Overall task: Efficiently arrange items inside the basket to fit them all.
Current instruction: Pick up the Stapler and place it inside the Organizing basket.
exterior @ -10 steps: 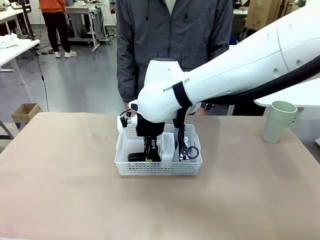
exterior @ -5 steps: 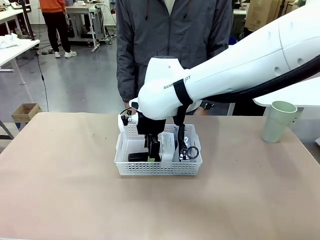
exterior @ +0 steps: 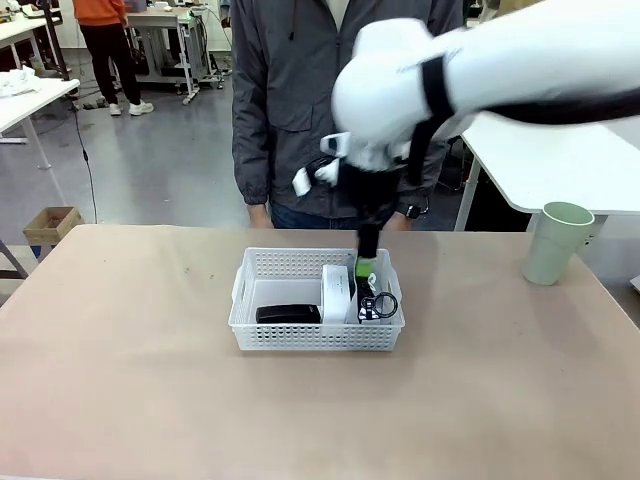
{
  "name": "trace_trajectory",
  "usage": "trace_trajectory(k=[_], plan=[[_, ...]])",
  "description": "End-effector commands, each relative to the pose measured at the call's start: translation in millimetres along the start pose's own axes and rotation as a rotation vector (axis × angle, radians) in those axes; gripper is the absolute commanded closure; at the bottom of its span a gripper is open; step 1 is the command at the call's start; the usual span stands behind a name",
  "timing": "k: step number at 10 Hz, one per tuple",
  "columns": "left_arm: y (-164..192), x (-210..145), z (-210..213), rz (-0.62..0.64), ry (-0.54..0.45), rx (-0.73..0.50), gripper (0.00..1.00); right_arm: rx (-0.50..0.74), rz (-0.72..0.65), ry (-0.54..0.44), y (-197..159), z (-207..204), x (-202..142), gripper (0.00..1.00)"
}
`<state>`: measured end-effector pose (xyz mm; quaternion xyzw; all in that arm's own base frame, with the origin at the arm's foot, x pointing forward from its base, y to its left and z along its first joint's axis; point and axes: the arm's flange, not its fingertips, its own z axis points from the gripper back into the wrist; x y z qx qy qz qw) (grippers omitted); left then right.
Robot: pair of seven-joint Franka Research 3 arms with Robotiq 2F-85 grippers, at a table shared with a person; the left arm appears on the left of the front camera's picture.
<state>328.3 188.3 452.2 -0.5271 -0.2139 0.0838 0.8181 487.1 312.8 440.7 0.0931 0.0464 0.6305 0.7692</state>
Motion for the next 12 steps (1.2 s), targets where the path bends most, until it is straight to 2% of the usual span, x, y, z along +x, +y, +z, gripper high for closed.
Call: trace_trajectory(k=[1, 2, 3, 4, 6, 7, 9, 10, 11, 12], plan=[[-3, 0, 0, -0.003, -0.012, -0.02, 0.0, 0.127, -0.242, -0.231, 2, 12, -70, 0.0], [-3, 0, 0, -0.003, -0.012, -0.02, 0.0, 0.181, -0.473, -0.386, 2, 22, -120, 0.0], [-3, 0, 0, -0.003, -0.012, -0.02, 0.0, 0.222, -0.634, -0.549, 5, 26, -166, 0.0], [-3, 0, 0, -0.003, -0.012, -0.02, 0.0, 0.316, -0.776, -0.712, 12, 25, -214, 0.0], [-3, 0, 0, -0.003, -0.012, -0.02, 0.0, 0.328, -1.024, -0.979, 47, 9, -301, 0.0], [-3, 0, 0, -0.003, -0.012, -0.02, 0.0, 0.298, -1.144, -1.065, 67, -1, -334, 0.0], [-3, 0, 0, -0.003, -0.012, -0.02, 0.0, 0.262, -1.313, -1.154, 99, -20, -373, 0.0], [-3, 0, 0, -0.003, -0.012, -0.02, 0.0, 0.26, -1.337, -1.195, 107, -29, -383, 0.0], [-3, 0, 0, -0.003, -0.012, -0.02, 0.0, 0.175, -1.231, -1.195, 107, -31, -379, 0.0], [-3, 0, 0, -0.003, -0.012, -0.02, 0.0, 0.337, -1.216, -1.059, 60, 8, -408, 0.0]])
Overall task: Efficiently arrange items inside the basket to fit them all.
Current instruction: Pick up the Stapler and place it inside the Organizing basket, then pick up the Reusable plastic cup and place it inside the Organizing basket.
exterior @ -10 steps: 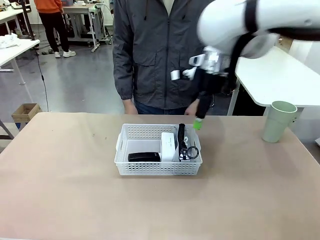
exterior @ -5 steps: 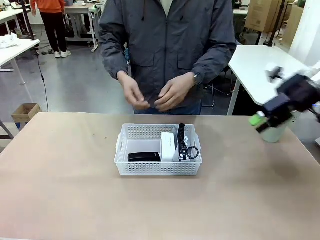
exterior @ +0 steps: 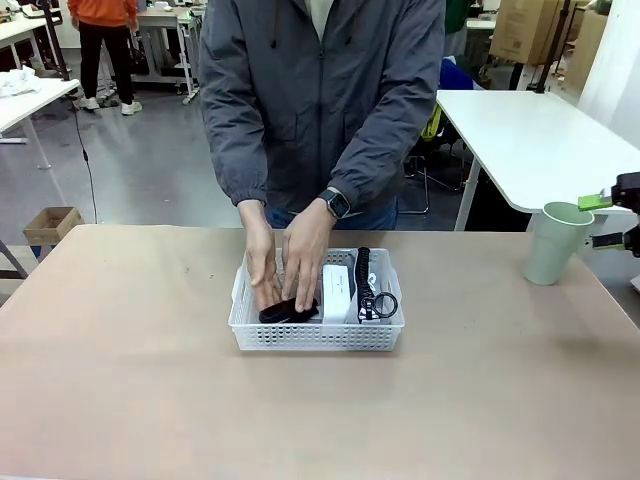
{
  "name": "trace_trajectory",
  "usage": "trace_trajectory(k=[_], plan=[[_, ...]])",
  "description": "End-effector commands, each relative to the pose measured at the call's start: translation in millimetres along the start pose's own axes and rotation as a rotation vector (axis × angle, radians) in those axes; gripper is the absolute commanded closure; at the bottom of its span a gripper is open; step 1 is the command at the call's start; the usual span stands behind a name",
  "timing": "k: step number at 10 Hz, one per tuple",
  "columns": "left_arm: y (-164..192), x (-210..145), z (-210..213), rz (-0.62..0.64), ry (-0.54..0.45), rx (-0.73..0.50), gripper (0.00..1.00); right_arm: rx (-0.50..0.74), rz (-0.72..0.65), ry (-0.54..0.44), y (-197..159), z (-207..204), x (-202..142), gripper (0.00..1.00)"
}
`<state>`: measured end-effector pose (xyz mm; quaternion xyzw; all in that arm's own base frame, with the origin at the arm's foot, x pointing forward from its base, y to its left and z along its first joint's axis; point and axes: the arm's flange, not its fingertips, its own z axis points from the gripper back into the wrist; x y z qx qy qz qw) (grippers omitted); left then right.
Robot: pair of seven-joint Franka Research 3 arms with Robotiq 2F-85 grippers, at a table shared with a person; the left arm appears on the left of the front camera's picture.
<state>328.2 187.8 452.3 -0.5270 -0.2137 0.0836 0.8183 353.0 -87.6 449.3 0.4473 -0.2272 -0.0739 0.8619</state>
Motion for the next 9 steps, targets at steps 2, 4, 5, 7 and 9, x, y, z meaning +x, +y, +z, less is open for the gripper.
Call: trace_trajectory(k=[2, 4, 5, 7, 9], plan=[[-2.9, -0.2, 0.1, -0.003, -0.012, -0.021, 0.0, 0.007, 0.024, 0.107, 1.2, -10.1, -9.2, 0.0], [-2.9, -0.2, 0.1, -0.003, -0.012, -0.021, 0.0, 0.007, 0.024, 0.107, 1.2, -10.1, -9.2, 0.0], [-2.9, -0.2, 0.1, -0.003, -0.012, -0.021, 0.0, 0.007, 0.024, 0.107, 1.2, -10.1, -9.2, 0.0], [-2.9, -0.2, 0.1, -0.003, -0.012, -0.021, 0.0, 0.007, 0.024, 0.107, 1.2, -10.1, -9.2, 0.0], [-2.9, -0.2, 0.1, -0.003, -0.012, -0.021, 0.0, 0.007, 0.024, 0.107, 1.2, -10.1, -9.2, 0.0]])
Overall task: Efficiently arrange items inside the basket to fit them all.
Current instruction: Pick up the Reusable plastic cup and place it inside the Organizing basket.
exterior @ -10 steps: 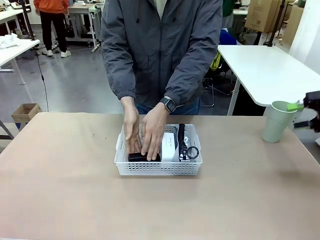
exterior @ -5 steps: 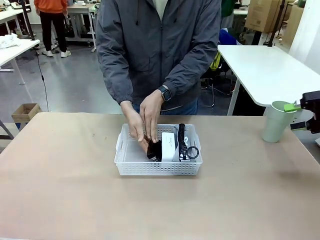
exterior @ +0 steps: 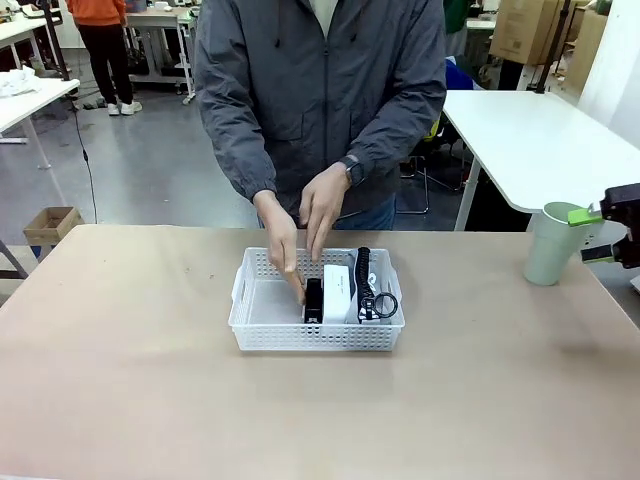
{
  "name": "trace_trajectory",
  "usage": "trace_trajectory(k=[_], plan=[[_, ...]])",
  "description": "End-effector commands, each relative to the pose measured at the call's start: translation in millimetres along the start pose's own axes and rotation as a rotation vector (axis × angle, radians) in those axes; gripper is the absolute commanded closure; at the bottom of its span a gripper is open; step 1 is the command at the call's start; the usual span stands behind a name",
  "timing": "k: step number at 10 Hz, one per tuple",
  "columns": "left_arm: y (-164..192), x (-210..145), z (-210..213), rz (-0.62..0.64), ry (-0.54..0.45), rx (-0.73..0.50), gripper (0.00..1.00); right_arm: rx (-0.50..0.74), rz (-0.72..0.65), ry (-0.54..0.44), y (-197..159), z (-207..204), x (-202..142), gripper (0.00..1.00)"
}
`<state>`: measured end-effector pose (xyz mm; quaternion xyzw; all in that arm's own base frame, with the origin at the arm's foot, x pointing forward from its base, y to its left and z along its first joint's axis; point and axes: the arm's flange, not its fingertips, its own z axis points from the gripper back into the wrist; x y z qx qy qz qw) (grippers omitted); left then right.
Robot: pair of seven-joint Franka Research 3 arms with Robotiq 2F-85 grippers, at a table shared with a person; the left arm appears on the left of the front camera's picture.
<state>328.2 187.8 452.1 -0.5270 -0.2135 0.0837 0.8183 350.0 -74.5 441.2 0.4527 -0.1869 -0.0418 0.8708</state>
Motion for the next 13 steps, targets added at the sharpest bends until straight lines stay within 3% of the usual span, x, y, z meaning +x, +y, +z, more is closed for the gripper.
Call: trace_trajectory(k=[1, 8, 10, 13], plan=[[-3, 0, 0, -0.003, -0.012, -0.021, 0.0, -0.003, 0.005, 0.004, 0, 2, 0, 0.0], [-3, 0, 0, -0.003, -0.012, -0.021, 0.0, 0.008, -0.013, 0.007, -1, -2, 3, 0.0], [-3, 0, 0, -0.003, -0.012, -0.021, 0.0, 0.027, -0.017, -0.061, -16, 12, 11, 0.0], [-3, 0, 0, -0.003, -0.012, -0.021, 0.0, 0.016, 0.205, -0.064, -63, 45, 9, 0.0]])
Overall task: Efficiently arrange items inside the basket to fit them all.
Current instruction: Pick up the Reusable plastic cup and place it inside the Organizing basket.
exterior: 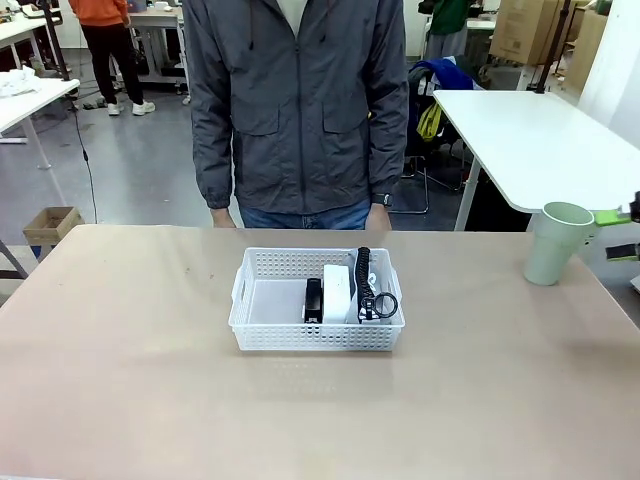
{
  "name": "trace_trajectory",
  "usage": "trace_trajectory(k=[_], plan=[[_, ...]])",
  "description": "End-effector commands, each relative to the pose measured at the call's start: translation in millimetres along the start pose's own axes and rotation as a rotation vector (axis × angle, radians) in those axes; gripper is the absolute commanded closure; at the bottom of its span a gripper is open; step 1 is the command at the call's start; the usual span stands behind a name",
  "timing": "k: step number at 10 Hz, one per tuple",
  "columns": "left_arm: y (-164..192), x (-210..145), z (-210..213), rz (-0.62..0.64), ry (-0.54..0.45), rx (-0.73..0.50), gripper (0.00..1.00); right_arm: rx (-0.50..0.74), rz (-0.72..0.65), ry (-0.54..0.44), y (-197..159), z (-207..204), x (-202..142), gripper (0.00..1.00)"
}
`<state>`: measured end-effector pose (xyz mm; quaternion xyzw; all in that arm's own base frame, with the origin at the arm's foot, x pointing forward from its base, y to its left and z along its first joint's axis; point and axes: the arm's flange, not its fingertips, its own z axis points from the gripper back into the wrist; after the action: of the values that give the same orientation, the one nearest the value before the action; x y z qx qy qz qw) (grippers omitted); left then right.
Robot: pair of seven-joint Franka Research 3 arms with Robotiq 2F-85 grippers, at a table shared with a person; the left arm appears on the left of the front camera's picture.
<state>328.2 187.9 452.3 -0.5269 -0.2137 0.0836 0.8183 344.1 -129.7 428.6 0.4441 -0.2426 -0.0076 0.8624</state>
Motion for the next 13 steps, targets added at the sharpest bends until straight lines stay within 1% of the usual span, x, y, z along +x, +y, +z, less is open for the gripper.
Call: trace_trajectory(k=[1, 2, 3, 4, 5, 7, 8, 9, 12, 13], plan=[[-3, 0, 0, -0.003, -0.012, -0.021, 0.0, -0.018, 0.109, 0.001, -39, 12, 1, 0.0], [-3, 0, 0, -0.003, -0.012, -0.021, 0.0, -0.069, 0.124, -0.055, -58, 21, 3, 0.0], [-3, 0, 0, -0.003, -0.012, -0.021, 0.0, -0.102, 0.164, -0.086, -75, 27, 3, 0.0], [-3, 0, 0, -0.003, -0.012, -0.021, 0.0, -0.127, 0.299, -0.031, -93, 28, 0, 0.0], [-3, 0, 0, -0.003, -0.012, -0.021, 0.0, -0.12, 0.365, 0.005, -107, 23, -5, 0.0], [-3, 0, 0, -0.003, -0.012, -0.021, 0.0, -0.223, 0.4, -0.053, -126, 19, -9, 0.0], [-3, 0, 0, -0.003, -0.012, -0.021, 0.0, -0.266, 0.381, -0.09, -131, 17, -7, 0.0], [-3, 0, 0, -0.003, -0.012, -0.021, 0.0, -0.175, 0.362, 0.001, -114, 23, -11, 0.0], [-3, 0, 0, -0.003, -0.012, -0.021, 0.0, -0.175, 0.362, 0.001, -114, 23, -11, 0.0], [-3, 0, 0, -0.003, -0.012, -0.021, 0.0, -0.189, 0.375, -0.012, -120, 19, -10, 0.0]])
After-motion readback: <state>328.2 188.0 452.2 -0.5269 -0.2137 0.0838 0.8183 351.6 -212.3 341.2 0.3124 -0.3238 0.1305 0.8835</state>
